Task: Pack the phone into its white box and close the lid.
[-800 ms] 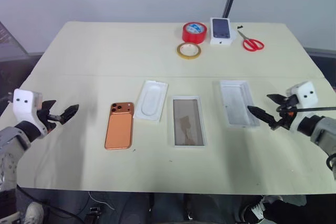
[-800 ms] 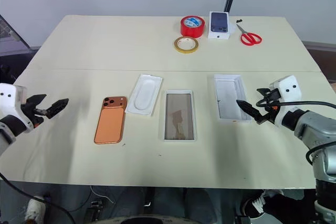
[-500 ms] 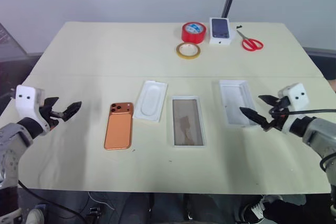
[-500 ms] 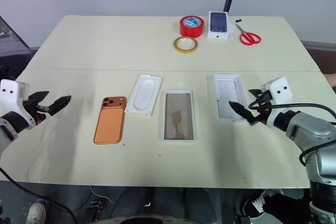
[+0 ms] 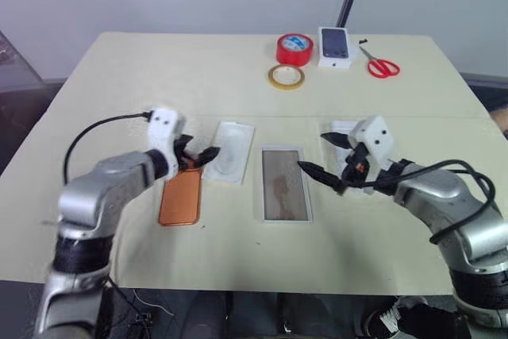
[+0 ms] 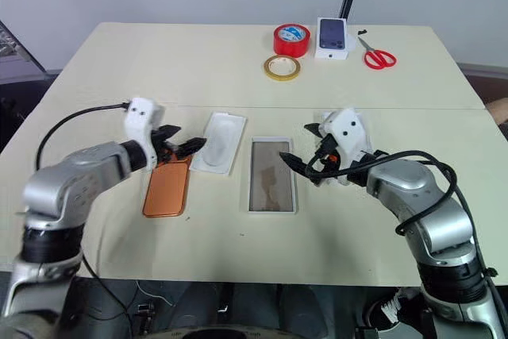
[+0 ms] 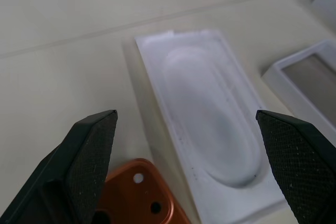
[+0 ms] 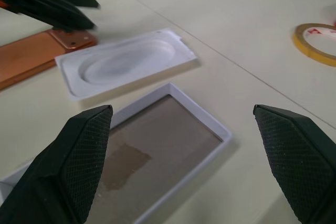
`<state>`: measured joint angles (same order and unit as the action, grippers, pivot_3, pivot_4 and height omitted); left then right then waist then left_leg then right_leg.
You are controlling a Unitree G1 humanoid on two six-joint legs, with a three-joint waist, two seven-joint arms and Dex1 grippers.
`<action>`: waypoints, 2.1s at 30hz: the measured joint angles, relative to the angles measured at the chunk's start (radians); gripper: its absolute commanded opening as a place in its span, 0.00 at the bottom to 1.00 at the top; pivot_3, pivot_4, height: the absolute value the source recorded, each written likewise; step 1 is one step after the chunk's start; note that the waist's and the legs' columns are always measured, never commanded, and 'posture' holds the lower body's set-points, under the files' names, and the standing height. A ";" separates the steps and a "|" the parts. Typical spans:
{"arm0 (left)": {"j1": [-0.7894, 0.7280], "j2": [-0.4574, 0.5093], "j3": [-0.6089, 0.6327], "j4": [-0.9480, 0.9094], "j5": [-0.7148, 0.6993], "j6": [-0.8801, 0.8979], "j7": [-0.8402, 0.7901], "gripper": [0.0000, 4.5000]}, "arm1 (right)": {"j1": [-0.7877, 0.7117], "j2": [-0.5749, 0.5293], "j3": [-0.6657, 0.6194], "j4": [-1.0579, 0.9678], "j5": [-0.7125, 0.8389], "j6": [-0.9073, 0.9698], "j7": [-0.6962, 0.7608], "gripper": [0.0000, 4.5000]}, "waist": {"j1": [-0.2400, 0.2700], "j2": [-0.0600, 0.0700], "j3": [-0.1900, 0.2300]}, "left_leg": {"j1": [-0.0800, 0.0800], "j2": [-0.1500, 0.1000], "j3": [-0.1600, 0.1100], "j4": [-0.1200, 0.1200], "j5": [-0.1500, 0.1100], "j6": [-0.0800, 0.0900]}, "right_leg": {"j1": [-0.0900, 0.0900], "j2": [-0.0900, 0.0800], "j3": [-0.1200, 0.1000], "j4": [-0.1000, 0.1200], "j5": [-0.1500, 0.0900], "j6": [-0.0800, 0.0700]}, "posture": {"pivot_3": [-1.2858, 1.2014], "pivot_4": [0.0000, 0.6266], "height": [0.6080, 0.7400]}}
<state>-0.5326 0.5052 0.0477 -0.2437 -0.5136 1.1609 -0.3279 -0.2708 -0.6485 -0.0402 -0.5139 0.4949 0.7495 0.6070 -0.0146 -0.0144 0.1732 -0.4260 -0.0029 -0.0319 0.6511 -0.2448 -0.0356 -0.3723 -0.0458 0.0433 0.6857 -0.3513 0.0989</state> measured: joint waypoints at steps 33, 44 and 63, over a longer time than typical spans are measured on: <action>-0.304 -0.323 0.200 0.480 0.054 0.186 0.146 0.00 | -0.028 -0.262 0.453 -0.061 -0.298 -0.061 0.236 0.47 | 0.006 -0.001 0.000 | 0.000 0.000 -0.001 0.003 0.003 -0.005 | 0.000 -0.001 -0.001 0.001 0.000 0.000 | 0.52 0.24 0.83; -0.308 -0.342 0.481 0.410 0.013 0.240 0.245 0.00 | -0.105 -0.163 0.515 0.036 -0.397 -0.151 0.294 0.00 | 0.000 -0.001 0.000 | 0.000 0.000 -0.001 0.003 0.004 -0.007 | 0.000 -0.001 -0.001 0.001 0.000 0.000 | 0.52 0.24 0.83; -0.257 -0.535 0.479 0.083 -0.019 0.445 0.352 0.00 | -0.191 -0.085 0.354 0.084 -0.398 -0.089 0.320 0.61 | 0.003 -0.003 0.000 | -0.001 -0.001 -0.001 0.002 0.004 -0.007 | 0.000 -0.002 -0.001 0.001 0.000 0.000 | 0.52 0.24 0.83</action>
<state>-0.7895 -0.0295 0.5269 -0.1609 -0.5329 1.6057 0.0239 -0.4623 -0.7335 0.3136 -0.4299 0.0967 0.6602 0.9270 -0.0113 -0.0169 0.1732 -0.4266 -0.0036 -0.0324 0.6531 -0.2407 -0.0431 -0.3727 -0.0475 0.0425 0.6872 -0.3512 0.0992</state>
